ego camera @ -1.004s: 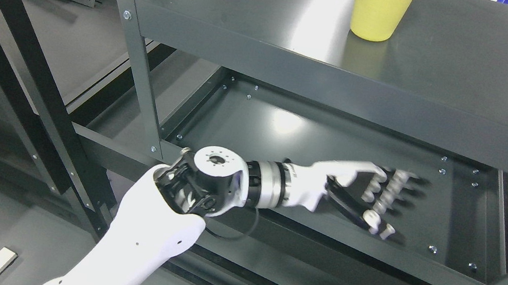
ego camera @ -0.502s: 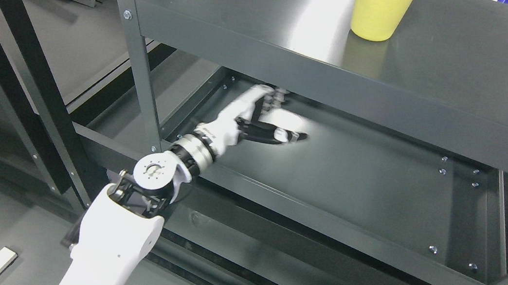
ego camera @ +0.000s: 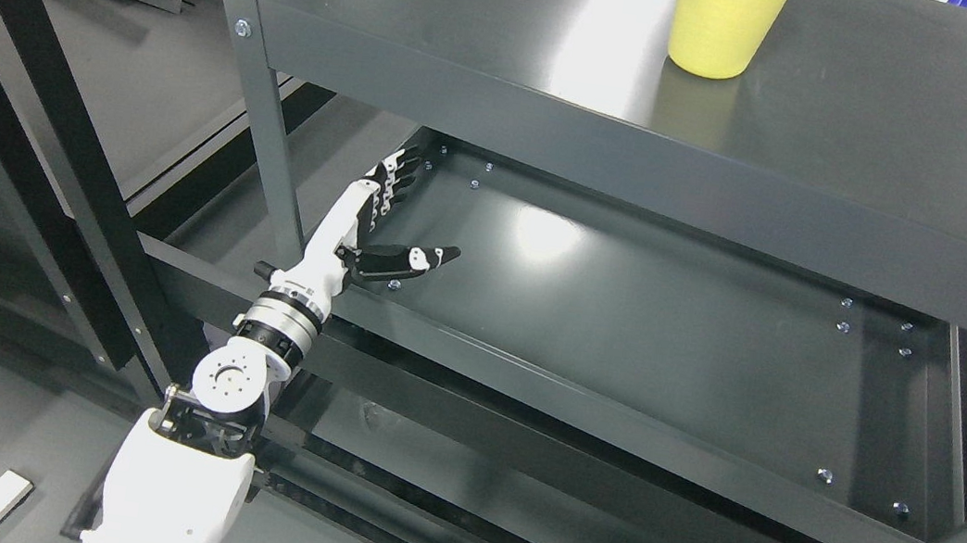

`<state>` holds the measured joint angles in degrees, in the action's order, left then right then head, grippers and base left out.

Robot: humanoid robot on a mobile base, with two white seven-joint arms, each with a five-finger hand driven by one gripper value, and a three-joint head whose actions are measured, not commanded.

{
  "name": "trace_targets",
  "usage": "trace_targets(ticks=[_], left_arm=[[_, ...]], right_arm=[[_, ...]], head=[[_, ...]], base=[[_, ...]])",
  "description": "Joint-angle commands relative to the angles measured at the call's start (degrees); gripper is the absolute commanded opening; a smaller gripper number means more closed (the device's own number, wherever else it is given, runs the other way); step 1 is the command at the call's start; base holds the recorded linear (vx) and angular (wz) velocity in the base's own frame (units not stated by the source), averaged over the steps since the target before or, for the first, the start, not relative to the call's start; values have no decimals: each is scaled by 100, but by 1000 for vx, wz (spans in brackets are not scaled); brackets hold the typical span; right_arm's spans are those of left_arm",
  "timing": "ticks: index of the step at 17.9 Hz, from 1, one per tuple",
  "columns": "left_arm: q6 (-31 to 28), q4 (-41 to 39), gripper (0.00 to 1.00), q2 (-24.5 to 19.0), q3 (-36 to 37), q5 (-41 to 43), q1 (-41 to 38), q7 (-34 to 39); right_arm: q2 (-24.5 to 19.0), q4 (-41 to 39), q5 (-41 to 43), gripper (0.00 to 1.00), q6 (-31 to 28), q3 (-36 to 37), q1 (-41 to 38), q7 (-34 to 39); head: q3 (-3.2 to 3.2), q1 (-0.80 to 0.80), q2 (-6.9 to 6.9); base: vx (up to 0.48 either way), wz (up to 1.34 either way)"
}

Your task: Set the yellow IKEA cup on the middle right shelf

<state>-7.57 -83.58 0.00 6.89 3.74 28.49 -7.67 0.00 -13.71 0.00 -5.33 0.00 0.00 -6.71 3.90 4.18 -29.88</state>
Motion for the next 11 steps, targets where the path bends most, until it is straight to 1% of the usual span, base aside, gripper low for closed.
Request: trace_targets(ticks=[1, 3, 5, 11], left_arm=[[-33, 87, 99, -100, 301, -468, -124, 3], [-60, 96, 99, -100, 654, -664, -107, 3], [-60, 96, 99, -100, 761, -708, -80, 3], [-42, 17, 99, -100, 498, -726, -27, 3]], right_arm=[[100, 0, 141, 99, -3, -97, -79, 3], [100, 0, 141, 99, -3, -97, -79, 3], [100, 0, 141, 99, -3, -97, -79, 3], [100, 0, 141, 99, -3, -97, -79, 3]], head=[[0, 0, 0], [0, 0, 0], [0, 0, 0], [0, 0, 0]], base=[[0, 0], [0, 0], [0, 0], [6, -17]])
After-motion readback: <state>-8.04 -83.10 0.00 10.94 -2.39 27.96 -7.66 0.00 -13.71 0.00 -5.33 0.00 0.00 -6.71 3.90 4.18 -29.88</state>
